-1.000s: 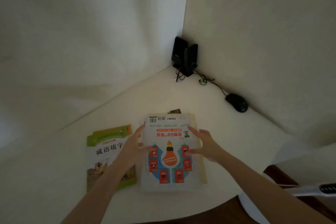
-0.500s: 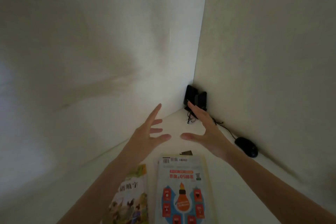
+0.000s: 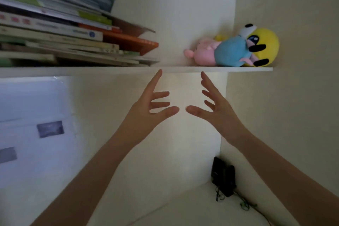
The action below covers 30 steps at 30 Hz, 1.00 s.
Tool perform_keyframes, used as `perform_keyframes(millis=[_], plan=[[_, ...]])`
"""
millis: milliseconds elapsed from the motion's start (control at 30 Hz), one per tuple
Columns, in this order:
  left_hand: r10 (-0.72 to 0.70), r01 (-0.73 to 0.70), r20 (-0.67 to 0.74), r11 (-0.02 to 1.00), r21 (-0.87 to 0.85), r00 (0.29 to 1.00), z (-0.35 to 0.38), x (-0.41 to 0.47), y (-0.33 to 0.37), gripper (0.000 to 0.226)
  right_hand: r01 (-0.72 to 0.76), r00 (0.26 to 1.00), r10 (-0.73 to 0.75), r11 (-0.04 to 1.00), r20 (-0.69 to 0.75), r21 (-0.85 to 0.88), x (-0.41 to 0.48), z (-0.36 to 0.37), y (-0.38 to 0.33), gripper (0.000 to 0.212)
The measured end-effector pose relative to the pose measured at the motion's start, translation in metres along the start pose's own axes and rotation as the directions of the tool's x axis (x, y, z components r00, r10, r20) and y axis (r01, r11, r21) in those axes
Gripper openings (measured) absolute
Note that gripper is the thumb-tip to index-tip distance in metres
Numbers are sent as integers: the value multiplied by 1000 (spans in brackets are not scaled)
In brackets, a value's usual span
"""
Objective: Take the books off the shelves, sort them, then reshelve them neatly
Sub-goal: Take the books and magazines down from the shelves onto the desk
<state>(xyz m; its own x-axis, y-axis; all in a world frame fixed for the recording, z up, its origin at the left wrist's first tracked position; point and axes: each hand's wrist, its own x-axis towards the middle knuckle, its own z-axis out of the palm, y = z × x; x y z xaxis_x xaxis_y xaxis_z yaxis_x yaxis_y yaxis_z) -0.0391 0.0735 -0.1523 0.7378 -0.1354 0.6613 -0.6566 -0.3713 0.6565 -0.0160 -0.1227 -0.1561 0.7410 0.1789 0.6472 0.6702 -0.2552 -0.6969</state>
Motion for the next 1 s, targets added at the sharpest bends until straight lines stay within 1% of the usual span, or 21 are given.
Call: perform_keyframes(millis=[233,267,400,433,567,667,733,867,933,1000], plan=[[75,-70,-83,996,61,994,-51,5,31,99,123,992,-124,992,32,34,33,15,-44,93],[93,-88,-88,994,64,992,-57,6,35,97,139,990,-140,989,31,40,38,18,-49,93],[164,-153,-109,983,97,980,-79,8,55,75,201,978,-204,977,38,77,54,31,-72,93],[181,-169,-116,980,104,977,-84,9,58,74,213,975,-217,974,44,81,57,34,-78,93],[161,-148,-145,984,95,976,-107,11,67,88,248,965,-255,963,58,103,71,47,-96,93],[157,-138,-178,983,119,971,-124,10,76,92,299,950,-306,949,67,97,86,58,-112,96],[149,-124,-200,983,133,968,-134,10,81,93,335,937,-339,940,80,65,100,66,-124,99],[118,-88,-239,987,133,964,-156,11,89,97,430,901,-414,893,129,-137,133,83,-145,100],[119,-77,-270,984,160,956,-167,11,93,97,452,891,-430,870,147,-196,146,92,-153,99],[107,-53,-324,984,169,940,-177,9,96,97,492,870,-458,823,180,-282,156,102,-161,94]])
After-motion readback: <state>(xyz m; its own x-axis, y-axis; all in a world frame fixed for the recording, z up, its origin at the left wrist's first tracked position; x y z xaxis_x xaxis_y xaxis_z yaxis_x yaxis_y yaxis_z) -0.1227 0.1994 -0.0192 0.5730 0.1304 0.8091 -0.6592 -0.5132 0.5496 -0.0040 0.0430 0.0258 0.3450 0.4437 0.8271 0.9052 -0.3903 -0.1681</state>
